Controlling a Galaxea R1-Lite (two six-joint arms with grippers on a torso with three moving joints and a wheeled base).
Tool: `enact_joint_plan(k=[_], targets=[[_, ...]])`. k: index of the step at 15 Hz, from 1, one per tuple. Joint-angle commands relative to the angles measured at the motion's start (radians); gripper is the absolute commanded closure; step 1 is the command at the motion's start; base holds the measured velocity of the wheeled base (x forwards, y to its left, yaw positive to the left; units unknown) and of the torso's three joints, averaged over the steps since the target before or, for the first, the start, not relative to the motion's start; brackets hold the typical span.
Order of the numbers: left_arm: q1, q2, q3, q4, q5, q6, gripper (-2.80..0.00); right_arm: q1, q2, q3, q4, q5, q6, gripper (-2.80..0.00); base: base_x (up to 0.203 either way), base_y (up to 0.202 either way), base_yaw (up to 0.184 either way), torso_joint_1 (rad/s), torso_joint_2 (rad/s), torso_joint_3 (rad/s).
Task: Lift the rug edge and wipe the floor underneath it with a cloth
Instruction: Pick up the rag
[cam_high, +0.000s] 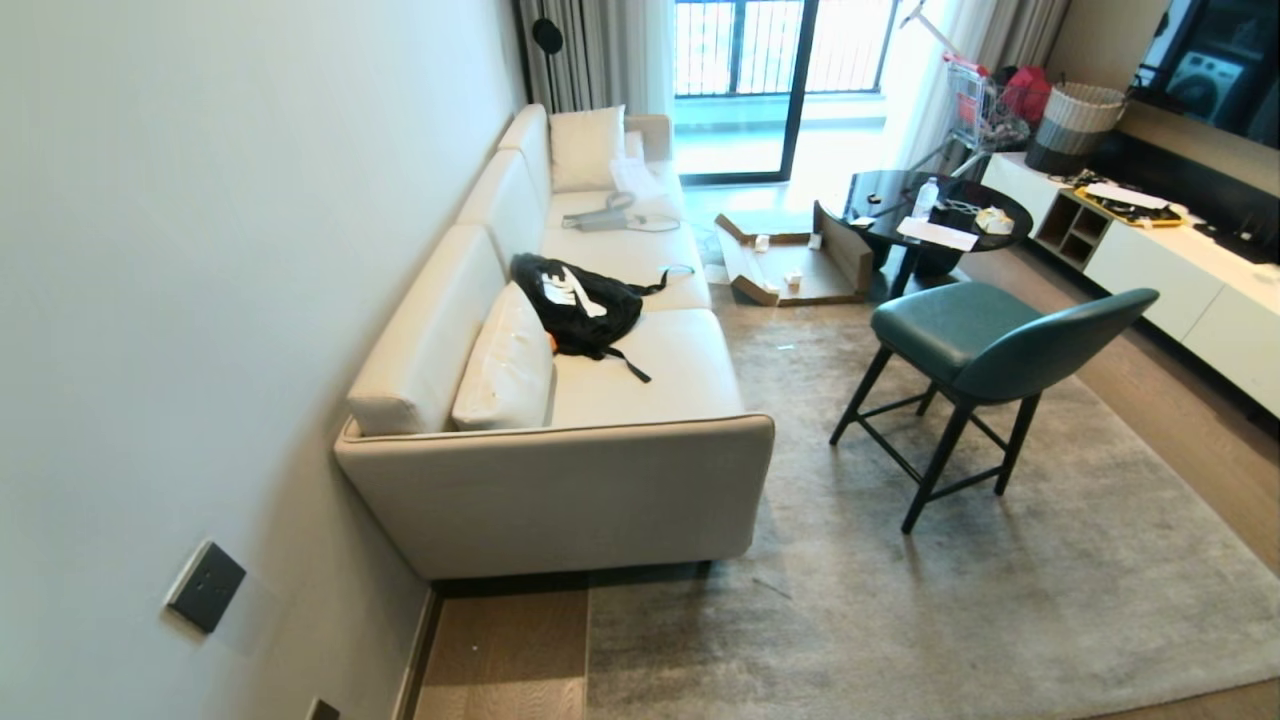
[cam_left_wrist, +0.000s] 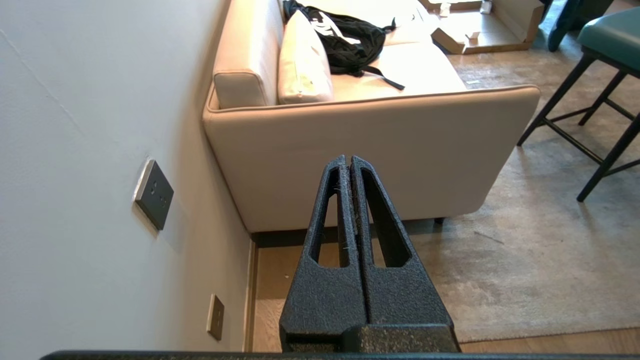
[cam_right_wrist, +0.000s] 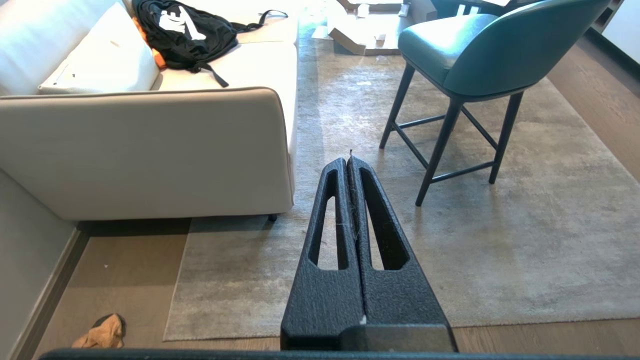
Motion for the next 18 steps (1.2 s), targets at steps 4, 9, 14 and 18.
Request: enact_joint_plan(k=[4, 9, 14, 18], targets=[[0.0, 0.0, 0.0, 0.0, 0.0, 0.0, 0.0, 0.0, 0.001, 0.0, 0.001, 0.001, 0.004, 0.0, 0.0, 0.0, 0.0, 0.0, 0.0, 0.0], [0.0, 0.0, 0.0, 0.0, 0.0, 0.0, 0.0, 0.0, 0.001, 0.0, 0.0, 0.001, -0.002, 0.0, 0.0, 0.0, 0.0, 0.0, 0.0, 0.0], [0.0, 0.0, 0.0, 0.0, 0.0, 0.0, 0.0, 0.0, 0.001, 0.0, 0.003, 0.001, -0.032, 0.0, 0.0, 0.0, 0.0, 0.0, 0.0, 0.0], [0.0, 0.0, 0.0, 0.0, 0.0, 0.0, 0.0, 0.0, 0.001, 0.0, 0.003, 0.002, -0.032, 0.0, 0.0, 0.0, 0.0, 0.0, 0.0, 0.0]])
